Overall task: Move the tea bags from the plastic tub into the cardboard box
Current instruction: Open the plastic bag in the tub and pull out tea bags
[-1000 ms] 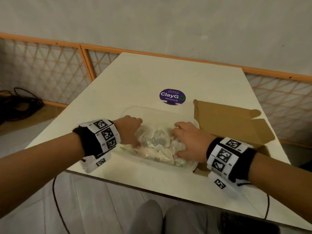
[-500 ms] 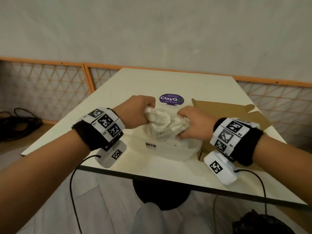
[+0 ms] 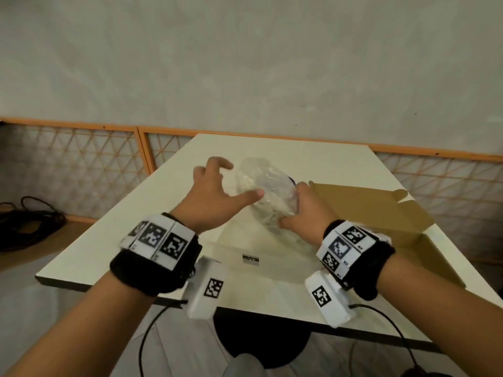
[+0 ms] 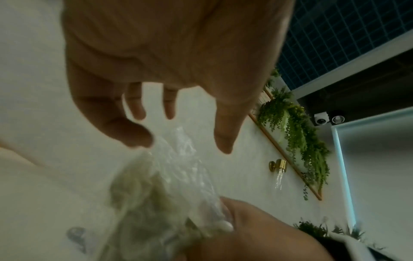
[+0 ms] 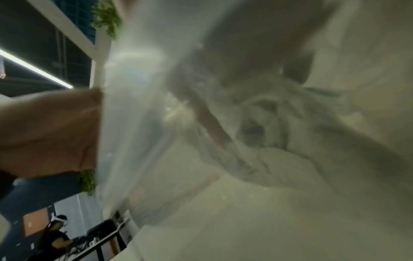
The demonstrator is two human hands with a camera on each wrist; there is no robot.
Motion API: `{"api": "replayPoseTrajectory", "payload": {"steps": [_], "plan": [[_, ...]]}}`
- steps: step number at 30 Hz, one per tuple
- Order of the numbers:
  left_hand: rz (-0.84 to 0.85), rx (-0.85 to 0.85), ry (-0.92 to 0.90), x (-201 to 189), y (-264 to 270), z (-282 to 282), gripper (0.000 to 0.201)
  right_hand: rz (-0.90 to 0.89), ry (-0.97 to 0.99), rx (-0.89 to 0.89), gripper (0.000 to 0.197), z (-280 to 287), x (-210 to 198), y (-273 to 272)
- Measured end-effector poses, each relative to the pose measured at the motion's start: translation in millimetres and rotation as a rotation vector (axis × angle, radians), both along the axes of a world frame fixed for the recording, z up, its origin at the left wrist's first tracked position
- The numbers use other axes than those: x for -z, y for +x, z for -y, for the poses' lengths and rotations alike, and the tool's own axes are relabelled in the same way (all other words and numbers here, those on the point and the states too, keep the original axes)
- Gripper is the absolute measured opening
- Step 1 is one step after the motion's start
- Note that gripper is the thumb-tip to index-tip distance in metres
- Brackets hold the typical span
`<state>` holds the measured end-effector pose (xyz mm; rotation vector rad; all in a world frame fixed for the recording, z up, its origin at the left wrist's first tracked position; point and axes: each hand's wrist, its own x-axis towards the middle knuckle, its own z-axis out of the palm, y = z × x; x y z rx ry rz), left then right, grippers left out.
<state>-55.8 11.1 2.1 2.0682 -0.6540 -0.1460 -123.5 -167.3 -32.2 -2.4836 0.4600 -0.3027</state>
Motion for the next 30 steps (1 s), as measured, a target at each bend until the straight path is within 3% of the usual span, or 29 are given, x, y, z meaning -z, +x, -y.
{"api": "replayPoseTrajectory", "payload": {"steps": [3, 5, 8, 11, 14, 17, 20, 22, 24, 26, 30], "plan": [[-0.330, 0.031, -0.090, 5, -15, 15, 0.052, 0.120, -0.006, -0.066, 0.054, -14, -2, -2], [-0.435, 0.031, -0.220, 14, -12, 24, 0.043, 0.111, 0.085, -0.173, 0.042, -20, -10, -6], [-0.426, 0.013, -0.380, 25, 1, 29, 0.023, 0.106, 0.513, -0.227, 0.026, -10, -17, -12], [-0.335, 0.004, -0.456, 39, 9, 35, 0.024, 0.220, 0.872, -0.085, 0.019, 2, -10, -20], [-0.279, 0.035, -0.458, 49, 5, 42, 0.013, 0.246, 1.048, -0.002, 0.024, -1, 1, -25], [-0.217, 0.002, -0.430, 55, 3, 49, 0.017, 0.218, 1.015, -0.030, 0.013, -11, 6, -24], [0.014, -0.237, -0.346, 56, 2, 50, 0.047, 0.275, 0.982, 0.004, 0.006, -15, 5, -20], [0.089, -0.268, -0.464, 53, -8, 49, 0.041, 0.327, 0.893, -0.012, 0.008, -20, 3, -18], [0.015, -0.195, -0.583, 47, -19, 49, 0.029, 0.380, 0.750, -0.025, 0.009, -25, 2, -17], [-0.181, -0.123, -0.653, 41, -26, 47, 0.029, 0.430, 0.634, -0.060, 0.007, -30, -2, -17], [-0.377, -0.032, -0.744, 34, -30, 44, 0.024, 0.460, 0.567, -0.144, 0.012, -34, -13, -23]]}}
